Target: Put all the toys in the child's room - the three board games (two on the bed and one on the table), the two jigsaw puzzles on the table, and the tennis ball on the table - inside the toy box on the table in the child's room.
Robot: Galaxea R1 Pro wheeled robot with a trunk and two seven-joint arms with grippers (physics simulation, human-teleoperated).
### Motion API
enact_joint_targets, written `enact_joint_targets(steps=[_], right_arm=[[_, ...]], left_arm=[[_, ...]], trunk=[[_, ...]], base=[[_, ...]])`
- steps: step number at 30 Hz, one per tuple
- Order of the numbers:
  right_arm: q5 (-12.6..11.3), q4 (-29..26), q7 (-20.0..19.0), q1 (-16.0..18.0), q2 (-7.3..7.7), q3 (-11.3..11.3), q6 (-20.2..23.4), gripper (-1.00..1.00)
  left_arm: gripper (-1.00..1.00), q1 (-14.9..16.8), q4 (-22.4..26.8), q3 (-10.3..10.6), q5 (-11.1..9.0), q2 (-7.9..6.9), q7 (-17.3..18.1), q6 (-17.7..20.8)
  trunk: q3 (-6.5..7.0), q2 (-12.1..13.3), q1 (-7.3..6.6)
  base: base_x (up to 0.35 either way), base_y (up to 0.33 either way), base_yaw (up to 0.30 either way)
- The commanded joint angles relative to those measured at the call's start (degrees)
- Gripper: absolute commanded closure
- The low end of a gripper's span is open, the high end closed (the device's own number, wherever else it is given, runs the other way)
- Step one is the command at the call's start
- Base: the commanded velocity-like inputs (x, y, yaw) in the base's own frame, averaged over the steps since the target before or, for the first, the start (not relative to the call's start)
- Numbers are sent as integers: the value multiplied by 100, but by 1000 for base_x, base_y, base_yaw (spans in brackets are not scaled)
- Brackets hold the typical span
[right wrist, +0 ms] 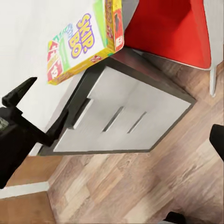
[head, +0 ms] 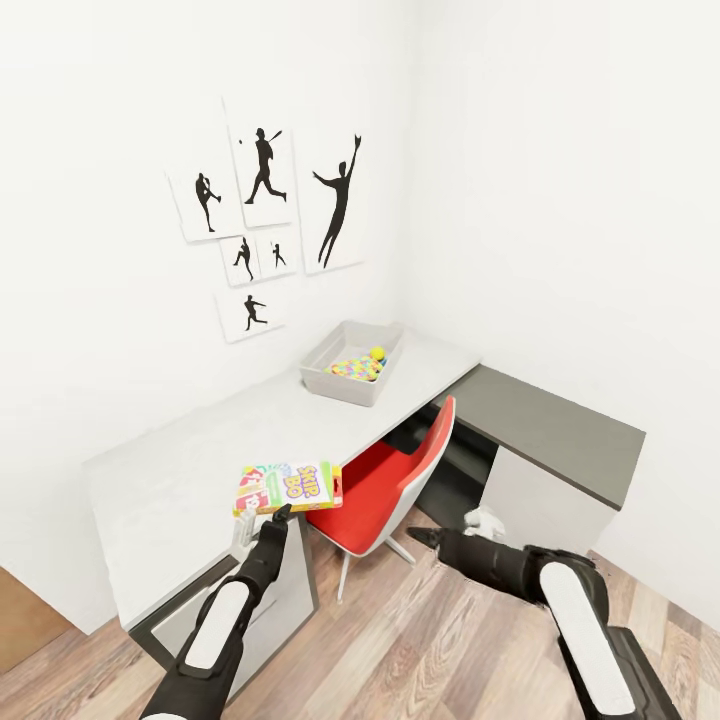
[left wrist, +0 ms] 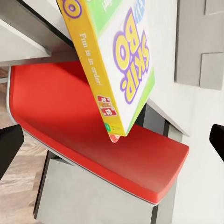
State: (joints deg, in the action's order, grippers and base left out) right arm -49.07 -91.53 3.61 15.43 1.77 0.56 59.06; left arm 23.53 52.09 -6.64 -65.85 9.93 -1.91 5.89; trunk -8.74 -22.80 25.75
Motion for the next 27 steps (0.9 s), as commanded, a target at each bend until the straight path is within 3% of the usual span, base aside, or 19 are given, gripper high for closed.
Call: enact_joint_targets(steps=[1, 2, 3, 8, 11, 18, 23, 27], right_arm=[[-34, -5, -356, -6, 39, -105, 47, -100], [-35, -5, -713, -25, 76, -202, 69, -100], [-37, -5, -1367, -77, 160, -368, 94, -100], [-37, -4, -2971, -210, 361, -658, 94, -100], [-36, -5, -3362, -234, 379, -717, 46, -100], [-41, -5, -3860, -255, 420, -753, -211, -100], [-41, -5, -4728, -259, 435, -759, -838, -100], [-35, -5, -5192, -260, 430, -756, -1049, -100]], left_arm=[[-100, 3, 11, -21, -52, 7, -20, 44], [-100, 5, 11, -21, -52, 7, -20, 44], [-100, 5, 11, -21, -51, 7, -20, 44], [-100, 4, 11, -20, -47, 7, -5, 44], [-100, 4, 10, -16, -41, 7, 2, 44], [-100, 4, 5, 48, -38, 7, 2, 44], [-100, 5, 3, 84, -34, 7, 5, 44], [-100, 4, 4, 90, -45, 7, 6, 48]], trunk=[[-12, -12, 4], [-12, -12, 4], [-12, -12, 4], [-12, -12, 4], [-12, -12, 4], [-12, -12, 4], [-12, -12, 4], [-12, -12, 4]], base=[[0, 0, 0], [0, 0, 0], [0, 0, 0], [0, 0, 0], [0, 0, 0], [0, 0, 0], [0, 0, 0], [0, 0, 0]])
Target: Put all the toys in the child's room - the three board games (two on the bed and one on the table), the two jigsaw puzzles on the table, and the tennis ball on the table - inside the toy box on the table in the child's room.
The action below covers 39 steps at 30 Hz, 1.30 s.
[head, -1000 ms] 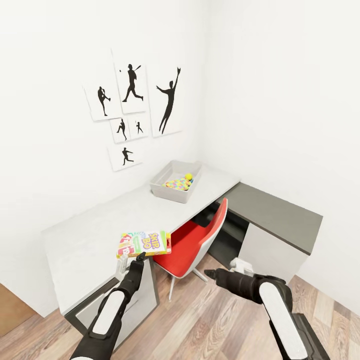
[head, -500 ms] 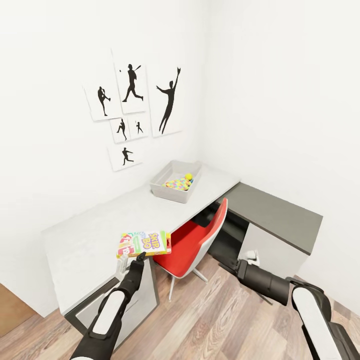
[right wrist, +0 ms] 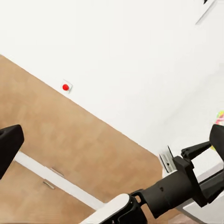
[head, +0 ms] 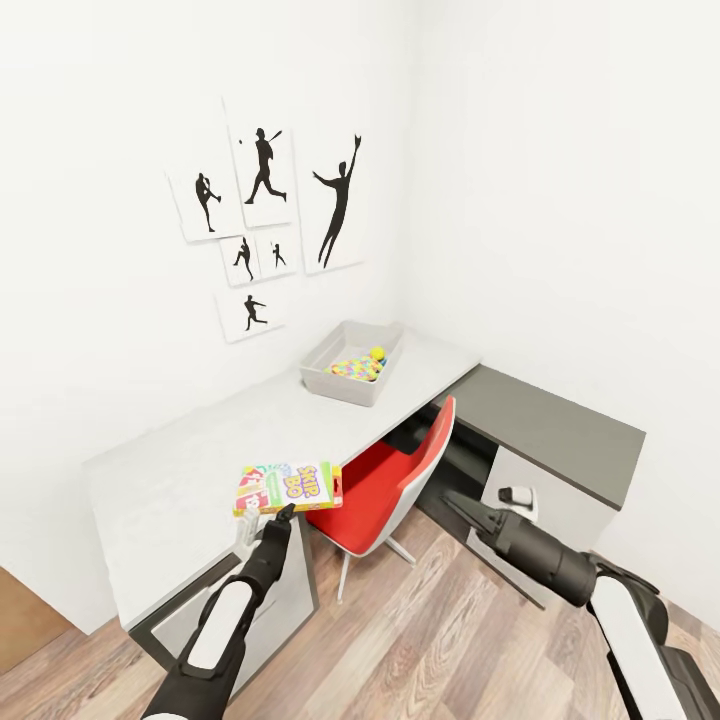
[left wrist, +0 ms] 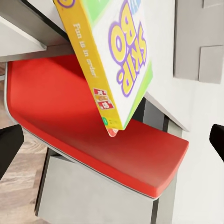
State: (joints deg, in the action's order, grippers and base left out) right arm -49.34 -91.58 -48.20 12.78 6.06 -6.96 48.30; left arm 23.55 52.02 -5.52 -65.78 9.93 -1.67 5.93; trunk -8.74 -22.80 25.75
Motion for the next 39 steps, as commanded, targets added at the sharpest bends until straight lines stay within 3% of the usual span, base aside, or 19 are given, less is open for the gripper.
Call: enact_joint_targets(steps=[1, 16, 21, 39], right_arm=[[-4, -1, -62, 5, 2, -3, 5, -100], [52, 8, -261, 5, -39, -43, -145, -100], [55, 8, -264, 5, -21, -26, -373, -100], [56, 8, -260, 5, -8, -16, -478, -100]], left_arm=[[-100, 3, 11, -21, -53, 7, -18, 45], [-100, 4, 10, -2, -58, 7, 0, 44], [-100, 1, 10, -1, -58, 7, 182, 48], [-100, 1, 10, -1, -51, 7, 369, 49]], trunk=[[-12, -12, 4], [-12, -12, 4], [-12, -12, 4], [-263, -574, 311]], base=[[0, 0, 0], [0, 0, 0], [0, 0, 0], [0, 0, 0]])
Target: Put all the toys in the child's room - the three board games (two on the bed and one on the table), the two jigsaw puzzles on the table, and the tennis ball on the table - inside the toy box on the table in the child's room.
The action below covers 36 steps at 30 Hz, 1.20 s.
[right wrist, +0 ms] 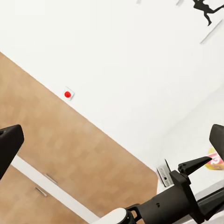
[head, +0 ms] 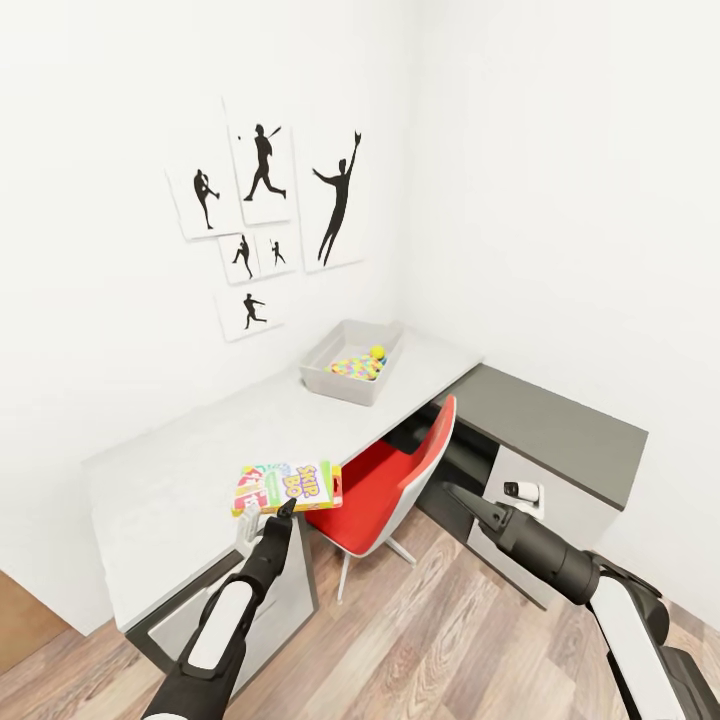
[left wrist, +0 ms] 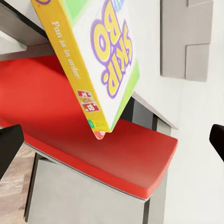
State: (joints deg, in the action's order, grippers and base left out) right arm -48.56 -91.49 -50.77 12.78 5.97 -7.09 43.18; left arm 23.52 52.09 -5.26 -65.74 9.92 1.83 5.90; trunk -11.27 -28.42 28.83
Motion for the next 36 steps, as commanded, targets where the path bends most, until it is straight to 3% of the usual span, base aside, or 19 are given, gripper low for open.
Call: enact_joint_targets(steps=[1, 20, 36], right_arm=[[-21, 0, -3, 5, 1, -3, 33, -100], [-13, 0, 84, 5, -42, 14, 33, -100], [-13, 0, 94, 5, -43, 7, 33, -100]], left_arm=[[-100, 4, 3, -28, -54, 8, 19, 51], [-100, 4, 3, -28, -60, 8, 30, 62], [-100, 7, 3, -20, -36, 8, 326, 102]], trunk=[[-29, -52, 25], [-370, -814, 442], [-657, -1455, 794]], base=[[0, 0, 0], [0, 0, 0], [0, 0, 0]])
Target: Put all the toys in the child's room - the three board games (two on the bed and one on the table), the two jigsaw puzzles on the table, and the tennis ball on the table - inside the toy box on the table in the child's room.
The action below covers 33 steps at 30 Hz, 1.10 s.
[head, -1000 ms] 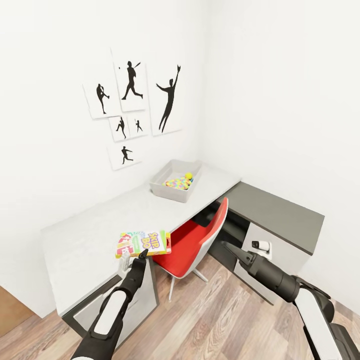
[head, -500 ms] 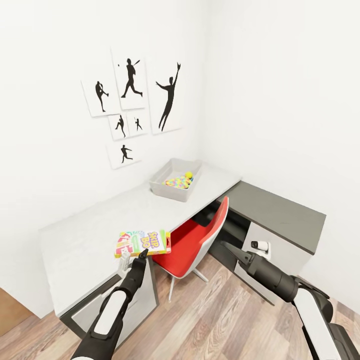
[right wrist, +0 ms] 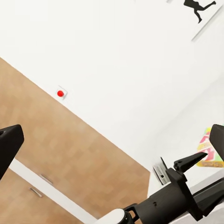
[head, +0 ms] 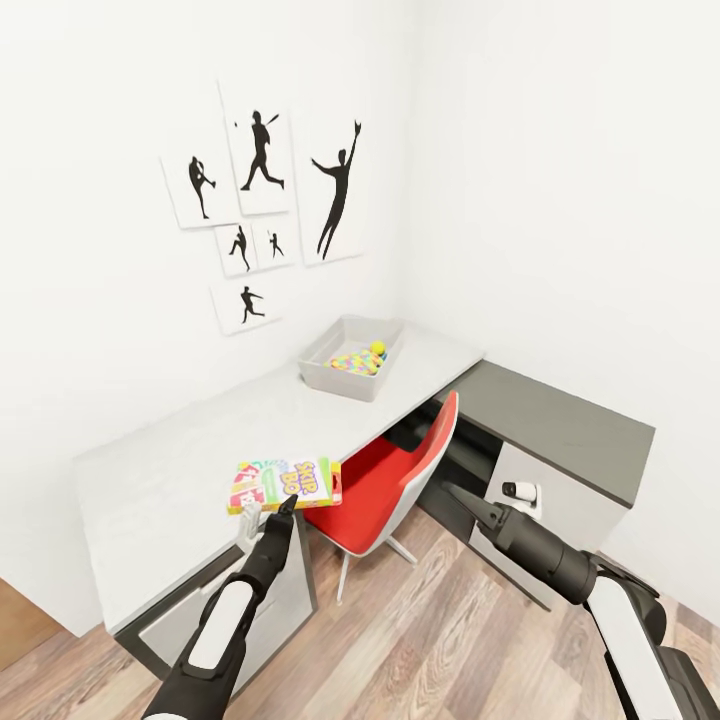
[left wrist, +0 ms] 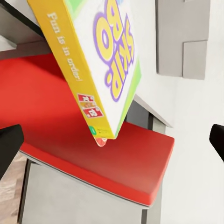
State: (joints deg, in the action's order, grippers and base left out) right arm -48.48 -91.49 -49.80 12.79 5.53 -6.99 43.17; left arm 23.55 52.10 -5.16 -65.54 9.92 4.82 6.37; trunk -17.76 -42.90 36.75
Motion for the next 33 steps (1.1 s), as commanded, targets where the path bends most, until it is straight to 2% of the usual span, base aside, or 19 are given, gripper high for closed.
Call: enact_joint_targets(steps=[1, 9, 21, 27, 33], right_arm=[[-22, 0, -3, 4, 1, -3, 33, -100], [-22, 0, 2, 4, 1, -11, 31, -100], [-22, 0, 6, 4, 1, -8, 26, -100], [-15, 0, 6, 4, 1, -5, 25, -100], [37, 0, 6, 4, 1, -4, 25, -100]], left_arm=[[-100, 3, 1, -27, -57, 8, 28, 56], [-100, 1, 1, 62, -79, 8, 36, 50], [-100, 1, 1, 84, -82, 8, 103, 42], [-100, 1, 1, 90, -73, 8, 391, 41], [-100, 1, 1, 87, -53, 8, 528, 34]], trunk=[[-26, -48, 24], [-170, -369, 199], [-385, -850, 463], [-385, -850, 463], [-385, -850, 463]], base=[[0, 0, 0], [0, 0, 0], [0, 0, 0], [0, 0, 0], [0, 0, 0]])
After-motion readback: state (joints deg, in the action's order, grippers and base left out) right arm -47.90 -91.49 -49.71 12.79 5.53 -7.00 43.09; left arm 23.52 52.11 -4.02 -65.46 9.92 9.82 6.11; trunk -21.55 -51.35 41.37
